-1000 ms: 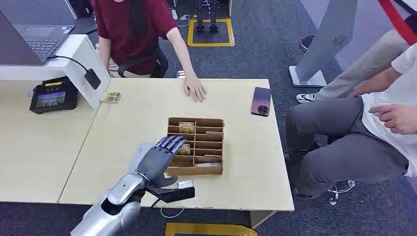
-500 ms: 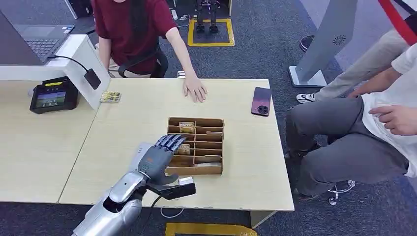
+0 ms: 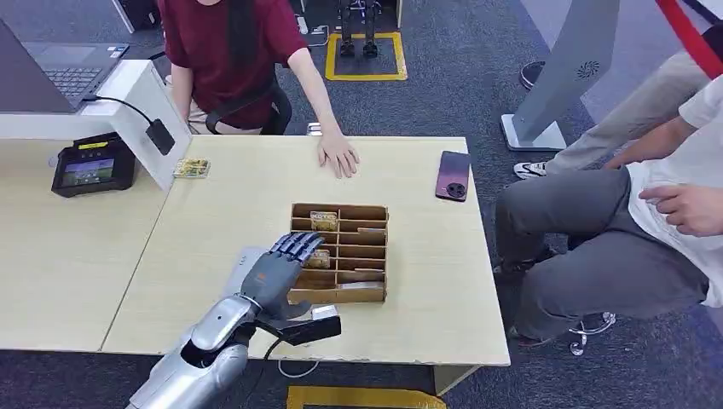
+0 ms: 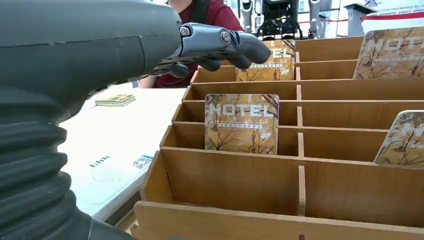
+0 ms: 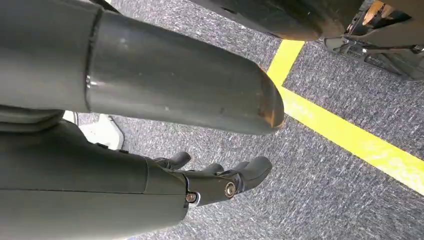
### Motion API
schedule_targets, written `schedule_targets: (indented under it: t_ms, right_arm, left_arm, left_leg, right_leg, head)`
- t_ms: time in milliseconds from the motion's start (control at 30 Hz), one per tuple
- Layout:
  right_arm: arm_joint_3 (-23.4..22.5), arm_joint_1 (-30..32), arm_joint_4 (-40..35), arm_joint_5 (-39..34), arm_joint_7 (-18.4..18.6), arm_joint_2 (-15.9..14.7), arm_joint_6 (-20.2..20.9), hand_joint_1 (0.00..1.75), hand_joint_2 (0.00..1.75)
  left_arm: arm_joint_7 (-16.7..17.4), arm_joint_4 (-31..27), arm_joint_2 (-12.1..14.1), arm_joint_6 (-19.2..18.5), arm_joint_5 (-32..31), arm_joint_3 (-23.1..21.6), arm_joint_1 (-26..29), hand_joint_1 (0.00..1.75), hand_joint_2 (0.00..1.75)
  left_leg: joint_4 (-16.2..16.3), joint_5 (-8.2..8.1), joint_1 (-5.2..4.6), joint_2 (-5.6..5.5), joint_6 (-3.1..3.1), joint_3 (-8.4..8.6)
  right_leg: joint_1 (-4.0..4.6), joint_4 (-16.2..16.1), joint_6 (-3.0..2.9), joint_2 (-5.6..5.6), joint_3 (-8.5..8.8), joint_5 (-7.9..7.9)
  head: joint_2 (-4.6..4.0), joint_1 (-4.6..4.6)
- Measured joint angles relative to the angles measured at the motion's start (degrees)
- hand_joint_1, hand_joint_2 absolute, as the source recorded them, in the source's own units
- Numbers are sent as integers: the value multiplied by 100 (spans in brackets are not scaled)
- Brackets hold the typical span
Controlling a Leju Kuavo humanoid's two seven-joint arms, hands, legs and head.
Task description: Pass the card to the sensor for recognition and then transmit it.
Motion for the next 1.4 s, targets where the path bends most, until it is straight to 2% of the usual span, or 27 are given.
schedule_targets:
  t_ms: [1400]
  right_arm:
    - [0, 0, 0, 15, 0, 2, -7, 0, 0]
  left_arm:
    - [0, 48, -44, 79, 24, 129, 2, 0, 175]
  left_leg:
    - [0, 0, 0, 0, 0, 0]
  right_leg:
    - [0, 0, 0, 0, 0, 0]
  head:
    - [0, 0]
